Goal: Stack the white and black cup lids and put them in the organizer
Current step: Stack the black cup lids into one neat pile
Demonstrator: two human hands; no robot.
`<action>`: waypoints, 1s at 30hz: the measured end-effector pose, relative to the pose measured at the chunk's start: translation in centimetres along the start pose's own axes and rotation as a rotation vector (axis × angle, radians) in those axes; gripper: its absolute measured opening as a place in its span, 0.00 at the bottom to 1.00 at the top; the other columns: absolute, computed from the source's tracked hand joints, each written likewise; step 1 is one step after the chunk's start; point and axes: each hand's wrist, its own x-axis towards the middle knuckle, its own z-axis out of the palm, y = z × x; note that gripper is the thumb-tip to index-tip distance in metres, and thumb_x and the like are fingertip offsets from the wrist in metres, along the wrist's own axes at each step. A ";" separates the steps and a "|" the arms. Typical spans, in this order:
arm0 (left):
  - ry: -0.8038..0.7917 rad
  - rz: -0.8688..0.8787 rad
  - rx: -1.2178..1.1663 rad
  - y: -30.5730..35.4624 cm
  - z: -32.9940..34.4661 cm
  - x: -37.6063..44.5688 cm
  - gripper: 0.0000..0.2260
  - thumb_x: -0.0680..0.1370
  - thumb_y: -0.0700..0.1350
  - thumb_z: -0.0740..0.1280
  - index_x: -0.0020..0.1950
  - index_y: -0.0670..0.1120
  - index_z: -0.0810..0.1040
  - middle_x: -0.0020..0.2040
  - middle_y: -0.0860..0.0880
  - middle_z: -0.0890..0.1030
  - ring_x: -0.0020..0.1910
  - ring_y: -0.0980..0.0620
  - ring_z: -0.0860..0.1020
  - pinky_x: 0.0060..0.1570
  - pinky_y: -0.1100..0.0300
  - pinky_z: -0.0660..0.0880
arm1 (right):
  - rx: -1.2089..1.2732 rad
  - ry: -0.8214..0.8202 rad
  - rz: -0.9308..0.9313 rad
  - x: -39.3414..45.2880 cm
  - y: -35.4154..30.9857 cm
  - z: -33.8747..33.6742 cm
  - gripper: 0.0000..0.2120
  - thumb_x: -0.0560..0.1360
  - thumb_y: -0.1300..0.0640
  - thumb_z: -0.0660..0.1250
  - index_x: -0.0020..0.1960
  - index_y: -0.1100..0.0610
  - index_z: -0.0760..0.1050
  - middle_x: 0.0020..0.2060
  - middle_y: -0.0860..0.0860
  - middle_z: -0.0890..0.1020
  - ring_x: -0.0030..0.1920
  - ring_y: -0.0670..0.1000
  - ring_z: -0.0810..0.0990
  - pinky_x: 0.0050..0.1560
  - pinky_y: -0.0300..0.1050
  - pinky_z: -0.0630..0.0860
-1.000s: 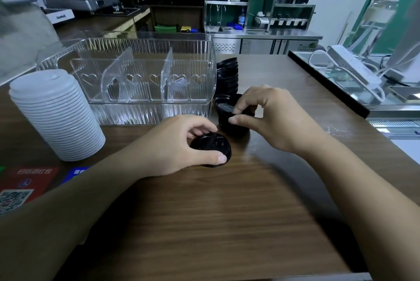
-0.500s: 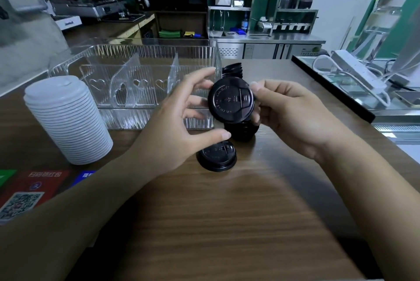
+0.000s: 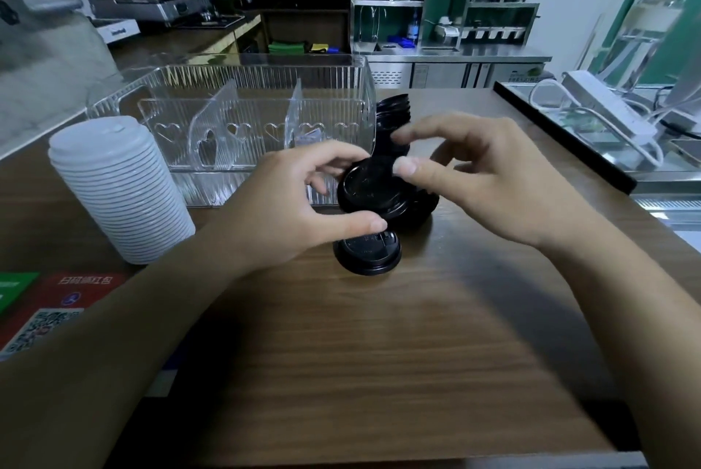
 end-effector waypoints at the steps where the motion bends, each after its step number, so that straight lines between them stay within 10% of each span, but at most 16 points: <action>1: -0.027 -0.020 0.027 0.0 -0.2 0.0 0.27 0.72 0.61 0.86 0.69 0.60 0.86 0.61 0.64 0.87 0.65 0.59 0.84 0.62 0.52 0.82 | -0.012 -0.049 -0.013 -0.1 0.0 -0.2 0.19 0.76 0.42 0.79 0.65 0.47 0.86 0.58 0.41 0.88 0.48 0.46 0.86 0.49 0.39 0.79; 11: -0.232 -0.135 0.258 -0.7 0.0 -0.2 0.30 0.66 0.75 0.83 0.64 0.65 0.84 0.57 0.67 0.86 0.58 0.70 0.80 0.55 0.62 0.77 | -0.265 -0.277 -0.062 -0.4 0.8 1.4 0.29 0.67 0.45 0.87 0.65 0.48 0.87 0.49 0.28 0.83 0.47 0.23 0.78 0.51 0.21 0.69; 18: -0.294 -0.156 0.302 -0.8 0.4 -0.2 0.31 0.67 0.73 0.83 0.66 0.64 0.84 0.54 0.68 0.83 0.53 0.78 0.76 0.46 0.70 0.70 | -0.265 -0.293 -0.116 -0.3 1.2 1.9 0.22 0.69 0.48 0.87 0.61 0.51 0.89 0.38 0.24 0.81 0.45 0.27 0.80 0.48 0.23 0.70; 30: -0.307 -0.147 0.267 -0.6 0.7 -0.3 0.31 0.67 0.71 0.85 0.67 0.64 0.84 0.55 0.67 0.84 0.57 0.75 0.78 0.50 0.72 0.76 | -0.259 -0.317 -0.075 -0.2 2.1 1.7 0.21 0.68 0.41 0.86 0.58 0.45 0.90 0.47 0.35 0.89 0.49 0.34 0.84 0.52 0.32 0.78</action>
